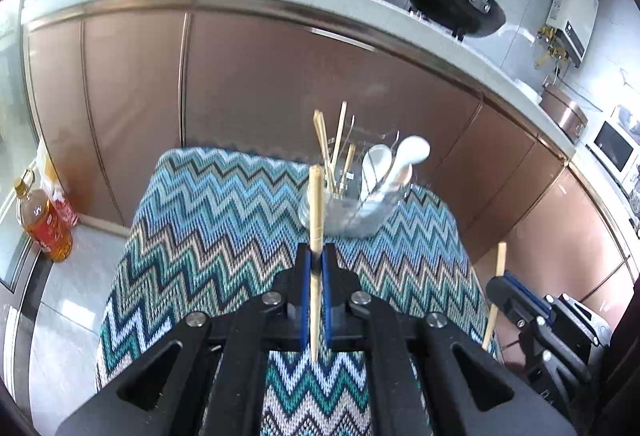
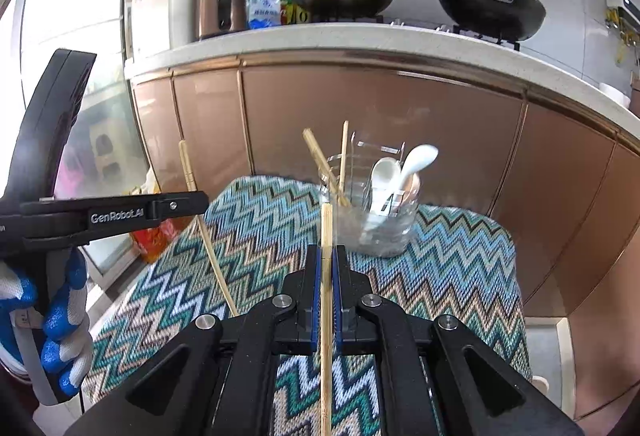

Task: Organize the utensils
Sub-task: 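Carry both chopsticks up over the wire holder with both tools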

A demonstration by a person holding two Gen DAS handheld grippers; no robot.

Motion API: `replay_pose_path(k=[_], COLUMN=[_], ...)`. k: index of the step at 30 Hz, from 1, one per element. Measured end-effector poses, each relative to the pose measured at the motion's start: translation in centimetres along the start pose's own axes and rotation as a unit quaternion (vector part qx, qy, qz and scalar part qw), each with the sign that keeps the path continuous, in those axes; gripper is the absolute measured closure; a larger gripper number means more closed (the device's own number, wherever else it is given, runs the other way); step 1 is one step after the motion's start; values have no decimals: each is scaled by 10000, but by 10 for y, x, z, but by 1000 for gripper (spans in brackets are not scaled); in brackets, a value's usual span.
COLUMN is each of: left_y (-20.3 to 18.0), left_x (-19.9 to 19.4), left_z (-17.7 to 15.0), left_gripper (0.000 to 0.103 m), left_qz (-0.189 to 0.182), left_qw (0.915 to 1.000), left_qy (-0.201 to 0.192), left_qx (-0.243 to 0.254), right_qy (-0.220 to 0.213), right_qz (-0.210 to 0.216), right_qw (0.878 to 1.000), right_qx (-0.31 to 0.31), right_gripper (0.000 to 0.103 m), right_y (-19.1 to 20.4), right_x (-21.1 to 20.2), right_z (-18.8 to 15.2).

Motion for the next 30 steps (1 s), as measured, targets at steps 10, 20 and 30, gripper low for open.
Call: replay_pose_path(k=[10, 20, 30], left_y=[-13, -51, -64], left_x=[-17, -30, 52], left_z=[56, 131, 160], left_gripper=[98, 98, 98], left_qz=[-202, -501, -208], left_qw=[9974, 9885, 9922], left_qy=[-688, -1418, -1221], left_qx=[-3, 135, 156], right_qy=[-1035, -1850, -2113], right_qz=[239, 476, 612], right_qw=[9939, 9805, 9735], right_qx=[278, 461, 626], right_gripper=[98, 98, 97], right_y=[-28, -51, -77], right_x=[-10, 6, 69], right_z=[65, 137, 179])
Point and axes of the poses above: each gripper's, at about its wrist camera, not at the fingertips, and x roughly the way its jaws point, y to its left, z to its top, the point moved 9 cm from there along x, roughly the way its jaws point, and after that the axes turned 10 degrees about z, right-handed, at the moved point
